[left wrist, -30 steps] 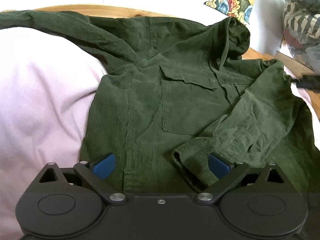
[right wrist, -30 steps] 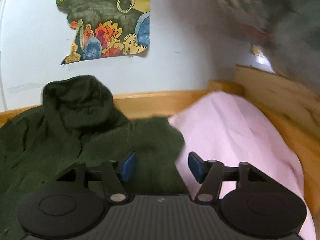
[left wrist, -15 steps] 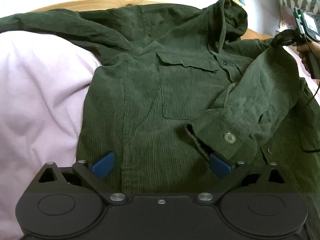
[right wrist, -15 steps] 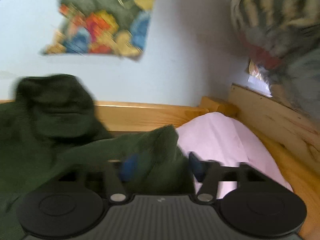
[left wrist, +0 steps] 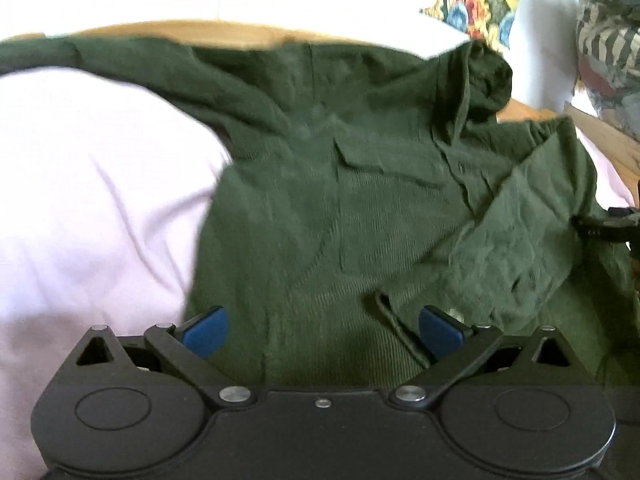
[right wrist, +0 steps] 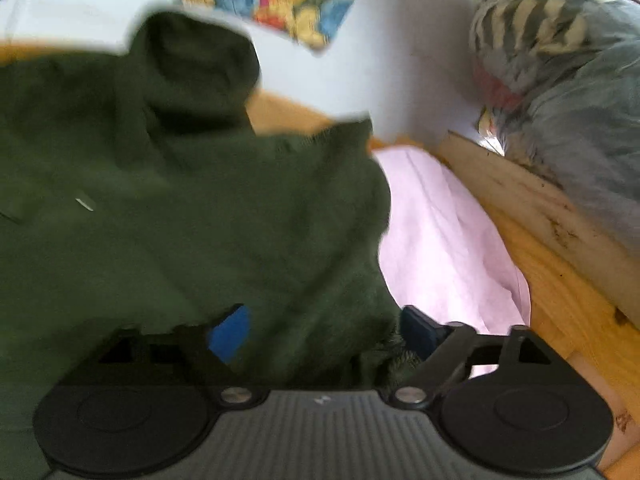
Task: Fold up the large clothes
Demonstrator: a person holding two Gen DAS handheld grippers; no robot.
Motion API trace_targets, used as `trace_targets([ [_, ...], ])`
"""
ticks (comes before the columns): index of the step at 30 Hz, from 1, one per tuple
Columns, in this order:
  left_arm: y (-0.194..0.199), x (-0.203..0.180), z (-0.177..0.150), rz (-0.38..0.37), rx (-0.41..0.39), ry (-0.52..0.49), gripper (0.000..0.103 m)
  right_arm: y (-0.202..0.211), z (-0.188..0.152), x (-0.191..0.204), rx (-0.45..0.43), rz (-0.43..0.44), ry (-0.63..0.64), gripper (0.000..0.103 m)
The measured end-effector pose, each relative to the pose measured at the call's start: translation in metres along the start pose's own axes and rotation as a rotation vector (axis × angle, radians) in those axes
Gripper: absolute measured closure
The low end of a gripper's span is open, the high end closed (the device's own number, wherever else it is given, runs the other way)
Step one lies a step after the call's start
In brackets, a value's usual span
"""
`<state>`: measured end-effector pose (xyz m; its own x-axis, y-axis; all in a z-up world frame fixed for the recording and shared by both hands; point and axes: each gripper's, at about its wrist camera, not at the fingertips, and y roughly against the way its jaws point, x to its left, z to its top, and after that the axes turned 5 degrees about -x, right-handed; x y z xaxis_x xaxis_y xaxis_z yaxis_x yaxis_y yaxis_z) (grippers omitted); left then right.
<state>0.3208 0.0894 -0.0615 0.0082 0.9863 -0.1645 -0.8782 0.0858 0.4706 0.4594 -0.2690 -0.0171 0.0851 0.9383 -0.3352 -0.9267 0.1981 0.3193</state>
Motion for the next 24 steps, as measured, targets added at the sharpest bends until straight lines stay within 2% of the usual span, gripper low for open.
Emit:
trace_targets([
  [2,0.013,0.005,0.015,0.025,-0.07,0.016,0.001,0.039,0.0,-0.002,-0.031,0.047,-0.035,0.0],
  [4,0.025,0.014,0.03,0.069,-0.137,0.045,0.001,0.081,-0.006,0.002,-0.037,0.128,-0.095,0.0],
  [7,0.047,0.039,0.053,0.201,-0.213,0.128,0.001,0.14,-0.025,0.014,-0.039,0.267,-0.201,0.0],
  [9,0.066,0.058,0.063,0.291,-0.271,0.177,0.001,0.167,-0.043,0.023,-0.025,0.329,-0.293,0.0],
  [12,0.097,0.094,0.082,0.358,-0.334,0.225,0.001,0.192,-0.072,0.04,-0.038,0.411,-0.403,0.0],
  [17,0.112,0.179,0.122,0.426,-0.385,0.352,0.001,0.19,-0.09,0.066,0.007,0.505,-0.34,0.0],
  [20,0.097,0.232,0.138,0.515,-0.352,0.46,0.012,0.197,-0.088,0.066,-0.042,0.509,-0.338,0.0],
  [23,0.082,0.264,0.144,0.533,-0.313,0.579,0.022,0.201,-0.09,0.067,-0.064,0.5,-0.342,0.0],
  [24,0.079,0.27,0.145,0.55,-0.318,0.611,0.036,0.203,-0.091,0.067,-0.062,0.499,-0.348,0.0],
])
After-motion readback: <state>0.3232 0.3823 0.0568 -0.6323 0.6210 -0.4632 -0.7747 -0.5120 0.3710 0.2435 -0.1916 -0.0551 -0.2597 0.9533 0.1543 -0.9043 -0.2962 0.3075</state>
